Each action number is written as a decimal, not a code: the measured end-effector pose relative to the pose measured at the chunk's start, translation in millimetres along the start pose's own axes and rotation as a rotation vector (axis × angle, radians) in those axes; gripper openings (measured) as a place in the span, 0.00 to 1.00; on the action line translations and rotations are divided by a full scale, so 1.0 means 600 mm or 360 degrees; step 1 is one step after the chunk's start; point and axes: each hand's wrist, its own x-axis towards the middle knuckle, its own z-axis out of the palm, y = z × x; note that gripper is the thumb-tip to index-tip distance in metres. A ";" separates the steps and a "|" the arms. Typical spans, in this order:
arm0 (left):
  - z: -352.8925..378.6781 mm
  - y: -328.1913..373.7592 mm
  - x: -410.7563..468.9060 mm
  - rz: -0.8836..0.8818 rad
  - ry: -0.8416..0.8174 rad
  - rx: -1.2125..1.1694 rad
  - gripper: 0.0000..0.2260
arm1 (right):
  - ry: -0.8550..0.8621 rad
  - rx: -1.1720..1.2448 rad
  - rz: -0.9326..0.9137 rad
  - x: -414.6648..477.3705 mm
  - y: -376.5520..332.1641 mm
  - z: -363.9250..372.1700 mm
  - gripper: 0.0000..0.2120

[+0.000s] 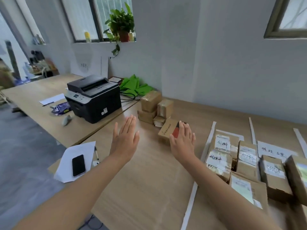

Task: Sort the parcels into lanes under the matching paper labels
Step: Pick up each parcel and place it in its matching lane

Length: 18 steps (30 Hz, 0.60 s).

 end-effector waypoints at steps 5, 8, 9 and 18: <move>0.085 -0.021 0.039 -0.0122 -0.0166 -0.0154 0.25 | -0.0150 -0.0082 0.0122 0.034 0.045 0.064 0.31; 0.142 -0.040 0.037 -0.0078 -0.0314 -0.0187 0.28 | -0.0237 -0.0138 0.0233 0.060 0.069 0.098 0.31; 0.161 -0.051 0.038 -0.0052 -0.0360 -0.0179 0.30 | -0.0255 -0.0140 0.0267 0.072 0.076 0.111 0.31; 0.336 -0.139 0.156 -0.0257 -0.0767 -0.0466 0.24 | -0.0341 0.0058 0.0755 0.164 0.128 0.173 0.30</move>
